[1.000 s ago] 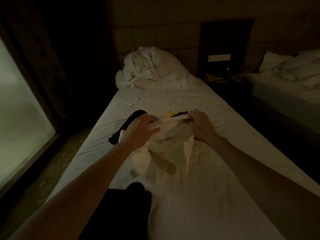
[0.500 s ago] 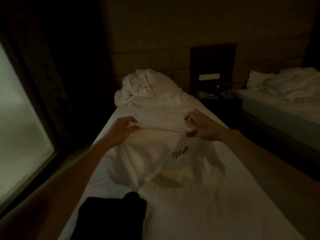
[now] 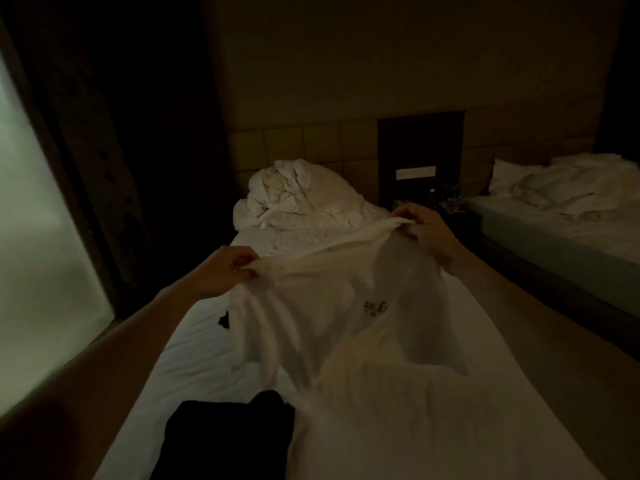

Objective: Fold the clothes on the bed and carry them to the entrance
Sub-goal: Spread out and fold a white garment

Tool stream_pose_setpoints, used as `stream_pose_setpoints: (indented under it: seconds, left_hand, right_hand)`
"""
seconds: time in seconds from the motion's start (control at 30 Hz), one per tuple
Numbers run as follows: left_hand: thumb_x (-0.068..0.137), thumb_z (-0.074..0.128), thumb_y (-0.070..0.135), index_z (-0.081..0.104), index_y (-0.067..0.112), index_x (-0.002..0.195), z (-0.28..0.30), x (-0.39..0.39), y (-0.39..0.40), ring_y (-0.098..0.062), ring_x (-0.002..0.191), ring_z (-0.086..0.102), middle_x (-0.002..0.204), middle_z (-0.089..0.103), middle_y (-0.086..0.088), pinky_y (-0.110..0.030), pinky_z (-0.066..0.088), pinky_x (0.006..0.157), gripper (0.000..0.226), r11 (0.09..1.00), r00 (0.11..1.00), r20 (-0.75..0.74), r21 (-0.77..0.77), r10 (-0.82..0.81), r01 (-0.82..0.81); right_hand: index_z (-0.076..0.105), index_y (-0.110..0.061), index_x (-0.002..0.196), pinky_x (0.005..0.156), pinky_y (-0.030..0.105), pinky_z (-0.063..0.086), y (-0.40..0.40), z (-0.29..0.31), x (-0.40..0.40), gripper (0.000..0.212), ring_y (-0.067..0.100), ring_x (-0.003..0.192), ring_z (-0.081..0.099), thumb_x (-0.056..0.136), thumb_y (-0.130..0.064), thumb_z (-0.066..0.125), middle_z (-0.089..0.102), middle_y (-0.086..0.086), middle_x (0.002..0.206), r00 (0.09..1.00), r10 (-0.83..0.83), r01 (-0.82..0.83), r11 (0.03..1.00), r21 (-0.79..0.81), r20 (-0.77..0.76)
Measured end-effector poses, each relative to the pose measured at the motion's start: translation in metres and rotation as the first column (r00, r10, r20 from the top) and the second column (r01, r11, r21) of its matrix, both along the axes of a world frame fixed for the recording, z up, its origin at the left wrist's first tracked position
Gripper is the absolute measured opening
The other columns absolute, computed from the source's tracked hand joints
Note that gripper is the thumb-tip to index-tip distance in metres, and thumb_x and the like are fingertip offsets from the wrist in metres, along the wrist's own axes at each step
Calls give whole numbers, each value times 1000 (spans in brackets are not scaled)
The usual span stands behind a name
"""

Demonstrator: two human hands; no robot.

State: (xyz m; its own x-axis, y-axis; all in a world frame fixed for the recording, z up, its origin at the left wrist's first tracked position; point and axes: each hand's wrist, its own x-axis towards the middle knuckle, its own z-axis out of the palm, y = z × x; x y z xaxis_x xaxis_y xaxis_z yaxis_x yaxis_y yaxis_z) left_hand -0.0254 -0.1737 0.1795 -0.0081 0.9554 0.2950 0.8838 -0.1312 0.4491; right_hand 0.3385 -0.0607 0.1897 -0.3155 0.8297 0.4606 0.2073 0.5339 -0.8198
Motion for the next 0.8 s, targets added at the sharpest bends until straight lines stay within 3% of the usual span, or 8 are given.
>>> stream_pose_setpoints:
  seconds: [0.1,0.2,0.33,0.4,0.47,0.63,0.7,0.8]
  left_hand:
    - [92,57,3,64,31,84,9,12,-7,-1,80,58,88,65,4,-17,45,73,30,987,982,175,131,73,-96]
    - [97,49,8,65,26,84,22,29,-12,-7,78,57,85,63,4,-23,45,74,27,950,882,466,241,65,-198]
    - [95,51,13,64,11,80,50,48,-22,-13,70,53,76,57,-4,-30,41,68,19,905,717,696,328,-38,-270]
    - [92,55,16,62,13,71,67,58,-28,-14,69,50,72,54,-5,-31,38,66,22,867,710,701,396,-72,-303]
    - [90,59,20,66,10,75,86,65,-33,-13,70,52,72,57,-3,-29,39,66,20,821,765,640,473,-72,-319]
    - [91,64,23,69,16,84,131,80,-55,8,61,56,69,61,8,-13,43,60,11,648,883,467,687,-49,-328]
    - [91,65,24,70,17,82,144,82,-63,13,59,56,66,59,12,-8,41,55,12,584,906,421,745,-37,-322]
    - [89,65,38,75,17,77,158,78,-71,4,55,57,60,59,12,-13,41,52,26,514,938,348,804,2,-299]
  right_hand:
    - [66,-26,93,84,30,49,-13,12,4,18,13,94,63,97,-13,56,65,2,100,997,79,-78,996,45,-17]
    - [66,-19,94,76,19,49,-26,24,5,14,4,84,62,99,-16,53,64,-2,93,993,116,-112,989,94,-36]
    - [67,-7,98,79,29,48,-43,46,10,21,15,86,62,100,-21,52,64,9,95,998,52,-44,980,196,-38]
    - [67,-5,98,78,28,47,-55,62,16,20,12,84,61,100,-18,51,63,5,91,996,56,-37,972,233,-76]
    - [66,-7,97,76,27,45,-68,80,23,16,10,84,59,99,-14,52,62,1,90,993,66,-34,955,294,-99]
    - [68,-20,91,75,33,51,-102,131,39,11,16,85,63,93,-13,60,66,1,91,980,72,12,908,420,-184]
    - [69,-21,89,71,25,51,-114,149,44,14,9,80,64,92,-9,62,67,-5,85,981,62,36,873,487,-182]
    - [69,-15,90,61,13,47,-123,165,48,12,-3,69,62,90,-5,64,66,-7,79,976,38,74,864,498,-213]
